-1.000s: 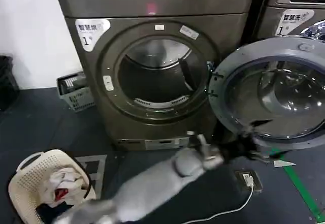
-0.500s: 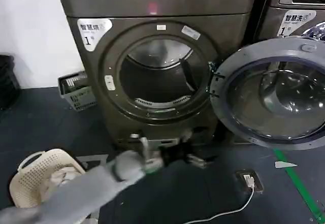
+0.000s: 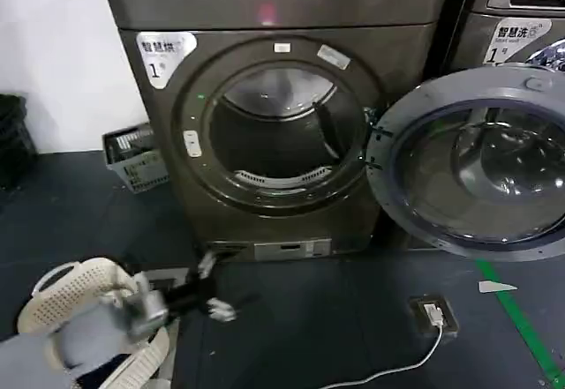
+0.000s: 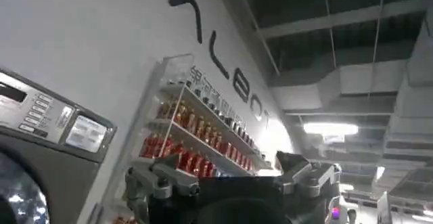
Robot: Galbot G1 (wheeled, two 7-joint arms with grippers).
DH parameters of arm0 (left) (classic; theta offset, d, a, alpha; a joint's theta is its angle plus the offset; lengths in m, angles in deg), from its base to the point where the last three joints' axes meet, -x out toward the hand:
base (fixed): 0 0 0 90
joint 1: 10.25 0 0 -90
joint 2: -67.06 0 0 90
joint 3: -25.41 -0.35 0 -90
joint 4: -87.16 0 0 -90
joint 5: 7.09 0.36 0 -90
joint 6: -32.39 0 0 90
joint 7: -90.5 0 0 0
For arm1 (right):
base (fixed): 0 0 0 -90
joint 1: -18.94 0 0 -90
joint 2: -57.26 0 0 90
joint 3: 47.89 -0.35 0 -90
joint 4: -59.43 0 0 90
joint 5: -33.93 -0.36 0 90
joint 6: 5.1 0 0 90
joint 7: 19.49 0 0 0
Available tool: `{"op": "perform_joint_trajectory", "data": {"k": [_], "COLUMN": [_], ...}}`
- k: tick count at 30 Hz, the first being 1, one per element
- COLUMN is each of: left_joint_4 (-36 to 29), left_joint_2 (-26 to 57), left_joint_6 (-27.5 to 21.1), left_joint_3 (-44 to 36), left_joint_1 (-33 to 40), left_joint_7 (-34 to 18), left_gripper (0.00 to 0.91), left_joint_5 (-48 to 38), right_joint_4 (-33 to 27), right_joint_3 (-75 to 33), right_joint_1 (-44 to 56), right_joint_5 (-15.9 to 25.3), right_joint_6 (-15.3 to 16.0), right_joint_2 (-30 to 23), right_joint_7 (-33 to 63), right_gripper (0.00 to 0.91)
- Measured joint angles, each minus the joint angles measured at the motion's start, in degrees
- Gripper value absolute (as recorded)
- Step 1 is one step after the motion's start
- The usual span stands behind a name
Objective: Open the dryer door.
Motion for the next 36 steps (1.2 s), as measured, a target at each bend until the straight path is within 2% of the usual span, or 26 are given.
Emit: {"op": "perform_joint_trajectory", "data": {"k": [9,12,22,27,36], "left_joint_4": [-0.6,0.5,6.4,8.0,9.4], "left_joint_2": [10.9,14.0,20.0,21.2,21.0], "left_joint_6": [-8.3,-8.1,-8.3,-9.9,-9.8], "left_joint_3": [4.5,3.8,2.1,2.1,1.4], "left_joint_1": [-3.4,-3.7,-3.7,-3.6,-3.6], "left_joint_7": [5.8,7.3,10.8,14.2,15.9], "left_gripper": [0.907,0.907,0.907,0.907,0.907], "left_joint_5": [0.1,3.2,5.4,6.4,7.9], "right_joint_4": [0.0,0.2,0.9,1.0,1.8], "right_joint_3": [-1.3,-1.9,-3.3,-3.2,-3.0], "right_joint_1": [0.5,0.4,0.4,0.4,0.4], "right_joint_5": [1.4,1.2,1.2,0.8,0.7], "right_joint_6": [0.4,0.3,0.8,0.8,0.8], "right_joint_2": [0.2,0.1,0.0,-0.6,-1.0], "right_joint_7": [0.7,1.0,1.2,1.0,0.7], "right_gripper": [0.907,0.907,0.907,0.907,0.907]}}
